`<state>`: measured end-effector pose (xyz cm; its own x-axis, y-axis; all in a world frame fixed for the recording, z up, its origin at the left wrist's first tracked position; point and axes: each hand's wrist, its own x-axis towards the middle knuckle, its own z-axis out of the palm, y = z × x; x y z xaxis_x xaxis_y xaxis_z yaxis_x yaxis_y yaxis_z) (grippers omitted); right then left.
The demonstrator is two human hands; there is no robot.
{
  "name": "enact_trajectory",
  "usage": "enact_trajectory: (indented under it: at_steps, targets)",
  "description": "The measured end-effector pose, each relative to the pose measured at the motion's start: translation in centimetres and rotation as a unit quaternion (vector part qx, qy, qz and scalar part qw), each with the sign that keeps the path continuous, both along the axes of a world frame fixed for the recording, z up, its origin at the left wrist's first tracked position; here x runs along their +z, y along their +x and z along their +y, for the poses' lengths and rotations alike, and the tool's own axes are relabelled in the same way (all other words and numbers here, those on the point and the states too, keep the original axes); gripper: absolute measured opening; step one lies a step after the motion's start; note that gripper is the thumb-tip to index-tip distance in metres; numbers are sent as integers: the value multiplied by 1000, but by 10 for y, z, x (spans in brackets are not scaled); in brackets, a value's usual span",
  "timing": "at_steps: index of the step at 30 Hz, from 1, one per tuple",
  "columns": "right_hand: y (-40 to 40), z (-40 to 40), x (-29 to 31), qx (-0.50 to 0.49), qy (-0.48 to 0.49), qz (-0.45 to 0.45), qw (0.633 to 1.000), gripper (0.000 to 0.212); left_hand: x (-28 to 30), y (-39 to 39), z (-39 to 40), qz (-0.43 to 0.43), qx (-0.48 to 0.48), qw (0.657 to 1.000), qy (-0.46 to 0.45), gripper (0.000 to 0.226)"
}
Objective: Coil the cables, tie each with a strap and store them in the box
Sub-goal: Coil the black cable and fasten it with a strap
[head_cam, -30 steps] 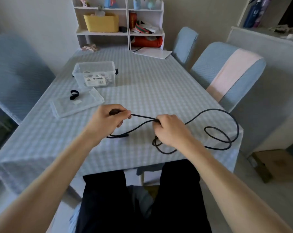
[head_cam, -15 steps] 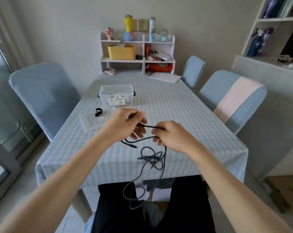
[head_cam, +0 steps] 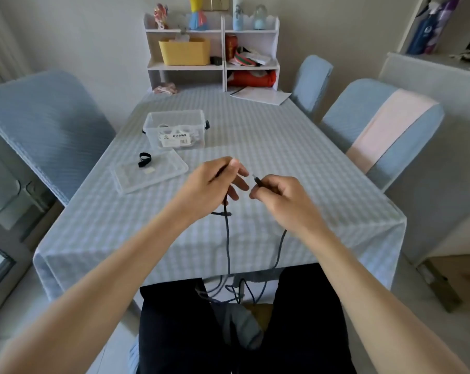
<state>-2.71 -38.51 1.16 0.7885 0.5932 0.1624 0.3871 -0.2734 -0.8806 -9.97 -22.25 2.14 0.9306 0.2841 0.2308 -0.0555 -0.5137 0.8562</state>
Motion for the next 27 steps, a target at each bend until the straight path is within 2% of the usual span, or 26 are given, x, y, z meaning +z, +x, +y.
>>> enact_trajectory:
  at_steps: [3,6,8,14,17,19,21,24,27]
  targets:
    - [6,4,-5,-12,25,-15,999,26,-5,7,5,12,31,988,153,34]
    - [14,9,-14,-10,25,-11,1000,29,-14,14,10,46,47,974,218,41]
    - [23,16,-19,13,-10,0,1000,27,-16,21,14,51,54,980,185,43]
    - [54,47,-16,21,-75,17,997,16,-12,57,35,31,47,998,-30,43]
    - [71,64,-10,91,-37,92,991,22,-9,74,47,21,39,994,-103,38]
    - [83,75,-6,147,-11,155,977,28,-4,86,56,18,36,994,-103,33]
    - [94,84,-4,161,19,192,968,24,1,97,64,25,40,995,-91,30]
    - [111,95,-4,121,79,247,958,22,2,110,79,32,48,987,-153,25]
    - [134,109,-6,50,132,258,956,22,-5,119,101,44,68,973,-217,23]
